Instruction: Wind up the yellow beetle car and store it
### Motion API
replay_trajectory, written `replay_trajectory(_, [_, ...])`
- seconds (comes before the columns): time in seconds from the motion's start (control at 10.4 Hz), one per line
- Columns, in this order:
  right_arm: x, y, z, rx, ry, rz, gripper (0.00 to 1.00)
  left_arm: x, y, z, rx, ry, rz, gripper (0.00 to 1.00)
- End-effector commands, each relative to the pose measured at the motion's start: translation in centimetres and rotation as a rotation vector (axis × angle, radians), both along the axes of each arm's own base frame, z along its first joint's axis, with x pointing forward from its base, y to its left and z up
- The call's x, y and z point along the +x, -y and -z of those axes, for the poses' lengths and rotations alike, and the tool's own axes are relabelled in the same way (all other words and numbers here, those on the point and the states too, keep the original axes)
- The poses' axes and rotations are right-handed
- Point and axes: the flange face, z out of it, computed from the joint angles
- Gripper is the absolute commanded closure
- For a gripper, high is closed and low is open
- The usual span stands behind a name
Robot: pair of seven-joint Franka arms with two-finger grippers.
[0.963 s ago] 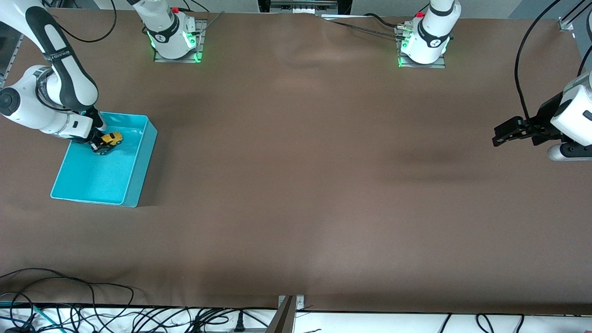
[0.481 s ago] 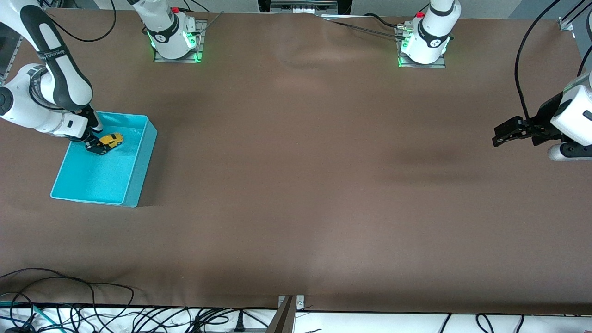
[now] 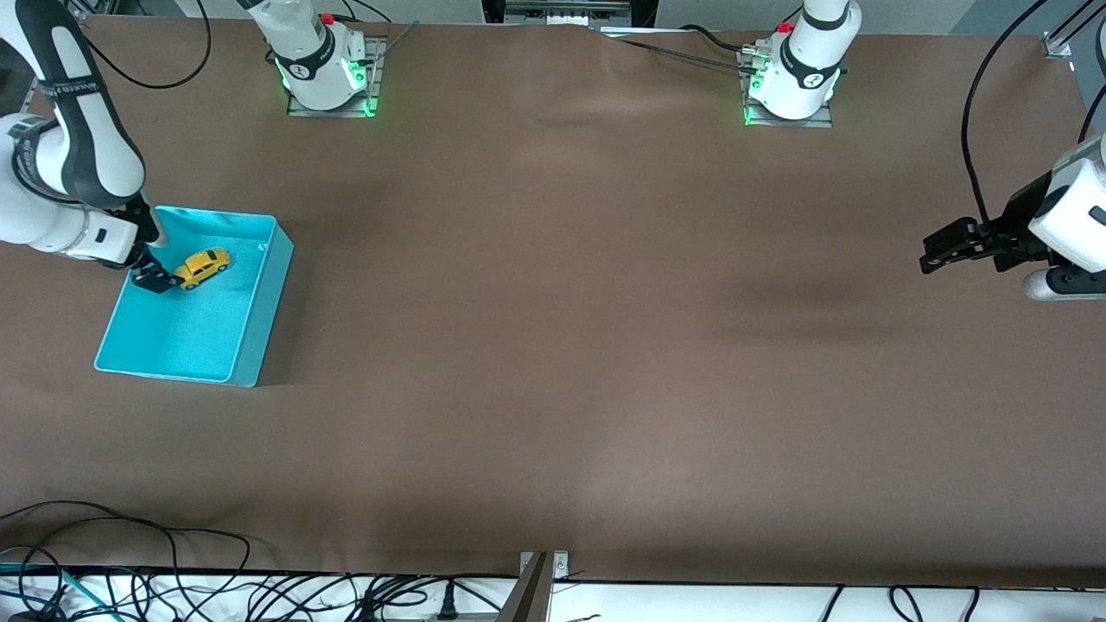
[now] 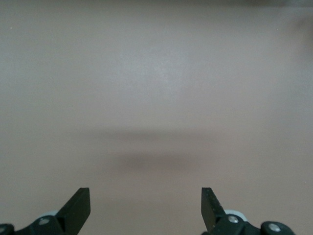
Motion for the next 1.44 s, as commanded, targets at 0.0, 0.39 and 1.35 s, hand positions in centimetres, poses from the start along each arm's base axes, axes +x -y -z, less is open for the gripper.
replay_trajectory(0.0, [1.1,-2.3,-5.6,-0.045,0.008,0.076,0.0,0.0,-0.1,-0.4,-0.023,0.009,0.017,0.0])
replay_trajectory(0.39, [4.8,-8.0,-15.0,-0.097,0.145,0.217,0.0,0.0,-0.1,-0.4,-0.023,0.009,0.017,0.0])
replay_trajectory(1.35, [4.2,-20.0,-27.6,0.008,0.171,1.198,0.0,0.0,-0.1,-0.4,-0.023,0.009,0.017,0.0])
